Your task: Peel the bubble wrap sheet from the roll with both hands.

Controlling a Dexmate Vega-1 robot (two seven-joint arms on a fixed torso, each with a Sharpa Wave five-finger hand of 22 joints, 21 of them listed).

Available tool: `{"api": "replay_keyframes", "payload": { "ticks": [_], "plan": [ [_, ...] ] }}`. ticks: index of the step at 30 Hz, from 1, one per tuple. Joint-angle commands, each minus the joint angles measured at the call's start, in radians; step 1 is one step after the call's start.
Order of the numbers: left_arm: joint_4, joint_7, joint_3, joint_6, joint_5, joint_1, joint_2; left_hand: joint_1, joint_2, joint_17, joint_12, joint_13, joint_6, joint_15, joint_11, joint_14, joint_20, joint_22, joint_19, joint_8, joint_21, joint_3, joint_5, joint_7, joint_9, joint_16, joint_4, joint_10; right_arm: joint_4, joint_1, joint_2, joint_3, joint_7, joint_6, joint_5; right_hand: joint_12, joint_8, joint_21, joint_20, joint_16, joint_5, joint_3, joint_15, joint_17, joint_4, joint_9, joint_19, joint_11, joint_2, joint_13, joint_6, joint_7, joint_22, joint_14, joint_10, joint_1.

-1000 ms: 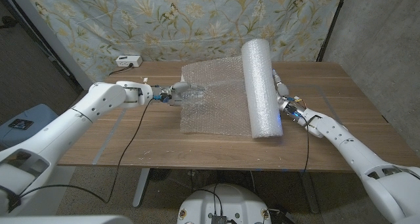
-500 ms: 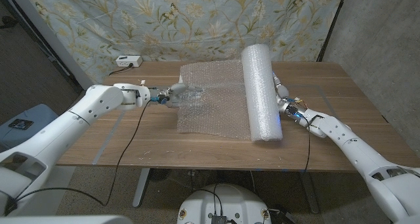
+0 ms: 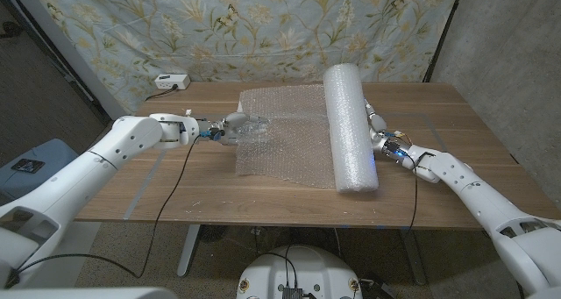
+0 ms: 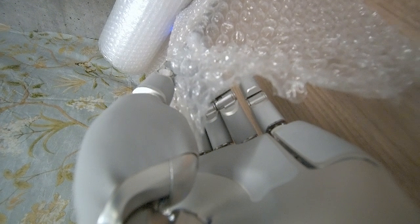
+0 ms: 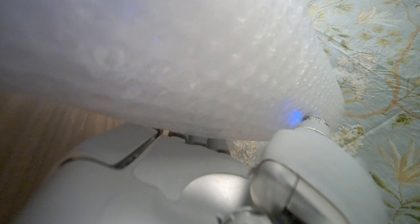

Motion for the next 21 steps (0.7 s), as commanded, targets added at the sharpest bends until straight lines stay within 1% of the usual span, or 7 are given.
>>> {"api": "replay_keyframes", "payload": {
  "ticks": [1,7,12,19,21],
  "plan": [
    [-0.004,0.018,-0.011,0.006,-0.018,0.009,0.004,0.011,0.004,0.005,-0.003,0.004,0.023,-0.003,-0.017,0.007,-0.001,-0.001,-0.007,-0.002,0.006,-0.004,-0.004,0.021,0.003,-0.004,-0.002,0.027,0.018,0.01,-0.016,-0.001,0.003,-0.044,0.003,-0.003,-0.005,0.007,0.013,0.001,0.007,-0.015,0.013,0.001,0.006,0.001,0.006,0.003,0.0,0.0,-0.009,0.039,0.005,0.007,0.0,-0.017],
    [-0.002,0.024,-0.018,0.006,-0.033,0.016,0.002,0.011,0.006,0.005,-0.003,0.006,0.022,-0.004,-0.016,0.006,0.0,-0.001,-0.01,-0.003,0.007,-0.003,-0.004,0.021,0.003,-0.005,-0.001,0.027,0.015,0.009,-0.024,0.002,0.004,-0.057,0.004,-0.006,-0.006,0.01,0.022,0.001,0.01,-0.025,0.023,0.001,0.015,-0.001,0.014,0.004,-0.001,0.0,-0.013,0.047,0.004,0.008,0.001,-0.033],
    [-0.007,0.045,-0.026,0.013,-0.048,0.027,0.003,0.01,0.005,0.007,-0.004,0.006,0.022,-0.004,-0.017,0.005,0.0,-0.001,-0.009,-0.003,0.01,-0.004,-0.004,0.02,0.005,-0.006,-0.001,0.028,0.009,0.011,-0.041,0.001,0.002,-0.088,0.007,-0.011,-0.007,0.013,0.029,0.001,0.014,-0.037,0.033,0.0,0.025,-0.003,0.024,0.004,-0.003,-0.001,-0.016,0.05,0.004,0.009,0.002,-0.05],
    [-0.014,0.061,-0.041,0.014,-0.072,0.046,0.007,0.011,0.005,0.008,-0.005,0.008,0.022,-0.004,-0.016,0.005,0.0,-0.001,-0.01,-0.003,0.012,-0.004,-0.004,0.022,0.006,-0.006,-0.002,0.028,0.009,0.024,-0.062,-0.009,0.008,-0.131,0.004,-0.014,-0.007,0.016,0.031,0.003,0.018,-0.048,0.034,0.001,0.035,-0.005,0.035,0.004,-0.003,-0.001,-0.02,0.056,0.004,0.014,0.004,-0.067],
    [-0.021,0.079,-0.044,0.018,-0.076,0.051,0.009,0.011,0.003,0.008,-0.005,0.008,0.024,-0.005,-0.017,0.006,-0.001,-0.001,-0.01,-0.003,0.013,-0.004,-0.004,0.021,0.006,-0.006,-0.003,0.029,0.009,0.027,-0.07,-0.012,0.007,-0.146,0.002,-0.015,-0.007,0.016,0.031,0.003,0.02,-0.051,0.033,0.001,0.038,-0.006,0.037,0.004,-0.002,-0.001,-0.02,0.056,0.004,0.016,0.004,-0.07]
  ]
}}
